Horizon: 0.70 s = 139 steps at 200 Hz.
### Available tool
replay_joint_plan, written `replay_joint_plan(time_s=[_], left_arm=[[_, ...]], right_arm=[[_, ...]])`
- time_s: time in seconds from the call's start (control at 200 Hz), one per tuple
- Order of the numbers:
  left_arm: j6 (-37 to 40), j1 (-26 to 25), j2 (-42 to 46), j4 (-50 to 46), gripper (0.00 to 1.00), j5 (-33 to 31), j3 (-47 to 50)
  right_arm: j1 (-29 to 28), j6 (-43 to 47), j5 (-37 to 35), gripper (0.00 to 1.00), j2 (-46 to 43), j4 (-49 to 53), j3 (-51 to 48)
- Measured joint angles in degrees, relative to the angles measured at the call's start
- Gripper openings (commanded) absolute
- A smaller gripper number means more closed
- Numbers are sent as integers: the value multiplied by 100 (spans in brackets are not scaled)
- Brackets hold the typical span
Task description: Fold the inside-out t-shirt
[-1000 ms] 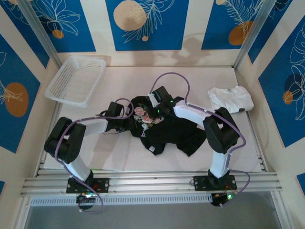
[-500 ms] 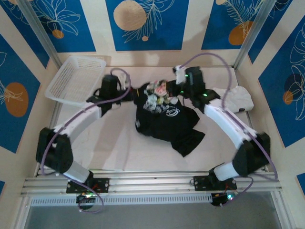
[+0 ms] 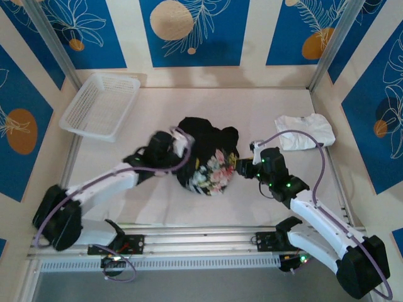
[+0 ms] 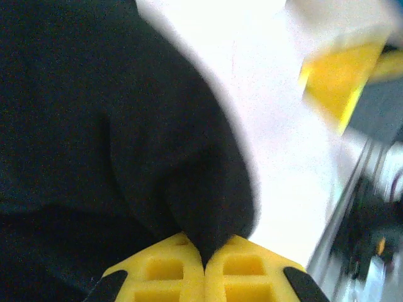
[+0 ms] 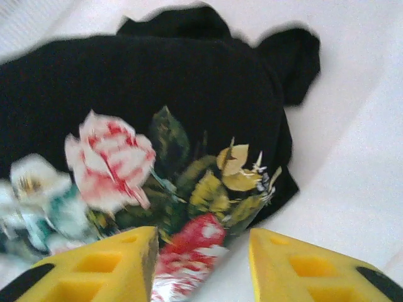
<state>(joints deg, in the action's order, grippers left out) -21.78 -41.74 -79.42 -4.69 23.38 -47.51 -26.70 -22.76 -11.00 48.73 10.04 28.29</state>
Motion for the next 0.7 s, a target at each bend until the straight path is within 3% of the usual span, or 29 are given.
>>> replay_joint_plan(time_s=[0.14, 0.25, 0.33, 0.48, 0.585, 0.65, 0.695], left_arm=[[186, -610, -699, -186, 27, 146, -2], [413, -603, -546, -402, 50, 81, -13], [402, -365, -155, -501, 64, -2, 7], [-17, 809, 417, -411, 67, -245, 118], [-173, 1082, 85, -468, 68, -544, 116], [-216, 1051, -247, -520, 69, -590, 116], [-234, 1029, -474, -553, 68, -612, 109]], right_arm=[[-57, -170, 33, 55, 439, -7, 313], [-125, -234, 98, 58, 1163, -70, 745], [-251, -258, 116, 67, 1657, -90, 1012], [-999, -120, -26, 75, 2369, -96, 1491], [-1506, -17, -260, 75, 2723, -63, 1832], [-1674, -9, -420, 68, 3034, -22, 2065], [-1711, 2, -553, 50, 3276, 13, 2205]])
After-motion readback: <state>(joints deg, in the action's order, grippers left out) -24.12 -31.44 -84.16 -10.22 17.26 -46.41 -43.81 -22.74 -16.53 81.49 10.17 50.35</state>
